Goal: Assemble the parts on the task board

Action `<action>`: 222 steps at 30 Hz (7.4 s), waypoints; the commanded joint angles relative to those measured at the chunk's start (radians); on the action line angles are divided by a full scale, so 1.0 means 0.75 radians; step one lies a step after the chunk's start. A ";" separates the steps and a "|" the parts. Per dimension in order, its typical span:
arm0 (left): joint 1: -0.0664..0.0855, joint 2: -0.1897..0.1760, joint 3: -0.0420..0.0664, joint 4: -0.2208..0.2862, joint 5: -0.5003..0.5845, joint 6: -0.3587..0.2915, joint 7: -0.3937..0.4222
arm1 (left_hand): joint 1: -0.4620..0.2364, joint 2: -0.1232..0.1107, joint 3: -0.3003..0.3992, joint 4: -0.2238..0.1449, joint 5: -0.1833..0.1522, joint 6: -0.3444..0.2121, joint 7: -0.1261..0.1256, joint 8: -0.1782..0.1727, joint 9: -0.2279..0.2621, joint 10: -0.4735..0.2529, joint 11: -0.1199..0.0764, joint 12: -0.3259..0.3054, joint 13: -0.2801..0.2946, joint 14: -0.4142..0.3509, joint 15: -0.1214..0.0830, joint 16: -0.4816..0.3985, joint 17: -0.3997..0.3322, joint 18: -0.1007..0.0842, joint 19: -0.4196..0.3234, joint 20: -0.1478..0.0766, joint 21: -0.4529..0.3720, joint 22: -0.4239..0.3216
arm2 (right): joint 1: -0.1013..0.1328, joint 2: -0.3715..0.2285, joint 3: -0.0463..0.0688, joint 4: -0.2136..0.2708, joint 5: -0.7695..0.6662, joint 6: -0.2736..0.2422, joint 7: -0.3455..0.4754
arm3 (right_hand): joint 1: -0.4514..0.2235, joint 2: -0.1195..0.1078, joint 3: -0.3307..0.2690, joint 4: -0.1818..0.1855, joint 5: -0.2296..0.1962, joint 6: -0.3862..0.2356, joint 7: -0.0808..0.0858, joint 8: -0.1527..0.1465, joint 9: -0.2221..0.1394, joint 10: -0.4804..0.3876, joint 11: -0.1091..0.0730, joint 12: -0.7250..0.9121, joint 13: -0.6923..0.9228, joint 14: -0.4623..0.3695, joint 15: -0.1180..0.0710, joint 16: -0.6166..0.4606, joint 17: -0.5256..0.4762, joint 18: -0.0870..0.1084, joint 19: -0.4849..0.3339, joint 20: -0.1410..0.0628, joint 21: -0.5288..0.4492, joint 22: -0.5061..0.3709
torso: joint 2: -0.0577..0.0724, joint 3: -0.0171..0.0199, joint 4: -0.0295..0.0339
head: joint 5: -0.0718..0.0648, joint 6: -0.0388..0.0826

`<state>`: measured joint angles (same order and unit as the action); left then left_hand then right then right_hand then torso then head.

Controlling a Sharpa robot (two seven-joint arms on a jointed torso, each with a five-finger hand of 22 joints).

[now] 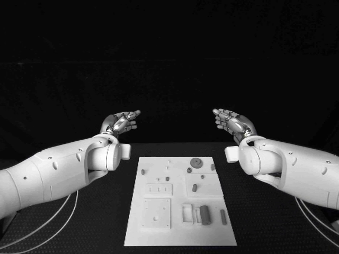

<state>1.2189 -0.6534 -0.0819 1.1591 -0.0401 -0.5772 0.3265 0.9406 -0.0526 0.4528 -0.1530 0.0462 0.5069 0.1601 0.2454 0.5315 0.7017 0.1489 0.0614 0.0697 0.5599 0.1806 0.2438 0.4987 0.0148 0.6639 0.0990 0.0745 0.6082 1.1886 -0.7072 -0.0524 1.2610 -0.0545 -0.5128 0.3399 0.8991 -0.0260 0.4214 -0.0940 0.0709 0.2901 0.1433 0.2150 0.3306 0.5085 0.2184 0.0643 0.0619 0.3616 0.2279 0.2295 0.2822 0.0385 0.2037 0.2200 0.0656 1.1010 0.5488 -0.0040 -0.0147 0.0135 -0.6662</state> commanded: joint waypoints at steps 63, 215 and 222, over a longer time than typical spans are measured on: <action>0.087 -0.262 -0.044 0.427 -0.171 0.375 -0.176 | 0.122 0.027 0.079 -0.155 0.021 0.452 0.021 0.112 0.006 0.581 -0.040 0.153 0.219 0.575 -0.130 0.244 0.340 0.044 0.432 -0.156 0.217 0.166 | 0.054 0.153 -0.073 -0.256 -2.150 0.427 -0.382 | 0.305 -0.116 0.239 -0.257 0.012 0.767 0.030 0.194 0.198 0.923 -0.155 0.098 0.112 1.127 -0.312 0.574 0.539 0.298 1.178 -0.184 0.522 0.308 | 0.205 0.0555 0.1350 | -0.089 0.017; 0.170 -0.240 -0.044 0.429 -0.156 0.401 -0.214 | 0.103 0.011 0.083 -0.128 0.018 0.448 0.025 0.096 0.012 0.575 -0.037 0.121 0.269 0.580 -0.127 0.198 0.389 0.047 0.424 -0.151 0.206 0.185 | 0.056 0.443 -0.086 -0.411 -2.470 0.133 -0.655 | 0.445 -0.104 0.390 -0.265 0.013 0.992 -0.052 0.213 0.250 1.116 -0.232 0.120 0.235 1.213 -0.387 0.741 0.681 0.298 1.243 -0.252 0.766 0.309 | 0.328 0.0792 0.1783 | -0.108 0.064; 0.180 -0.235 -0.044 0.431 -0.158 0.401 -0.215 | 0.104 0.010 0.083 -0.128 0.018 0.448 0.025 0.095 0.012 0.575 -0.037 0.120 0.271 0.580 -0.127 0.197 0.390 0.047 0.424 -0.151 0.206 0.185 | 0.056 0.445 -0.088 -0.424 -2.468 0.145 -0.659 | 0.443 -0.103 0.390 -0.265 0.013 0.992 -0.052 0.212 0.250 1.116 -0.232 0.119 0.236 1.213 -0.386 0.742 0.681 0.298 1.242 -0.252 0.768 0.309 | 0.330 0.0792 0.1792 | -0.108 0.058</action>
<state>1.3513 -0.8319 -0.1157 1.4786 -0.1521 -0.2863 0.1605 1.0237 -0.0395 0.5143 -0.2545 0.0627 0.8447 0.1748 0.3204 0.5396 1.1381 0.1215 0.1575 0.2715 0.9966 0.0859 0.3979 0.7900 0.0305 0.9881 -0.0161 0.2331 0.7463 1.2317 -0.3734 -0.1173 0.9463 -1.8949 -0.4275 -0.1524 1.2205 -0.1198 0.7093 -0.2940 0.0734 1.0259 0.1043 0.3715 0.5169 1.3086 0.0679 0.1276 0.1514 1.2673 -0.0531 0.7816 0.7918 0.2156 1.1344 0.0396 0.6372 1.3077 0.7957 0.0551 0.1198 -0.0688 -0.6212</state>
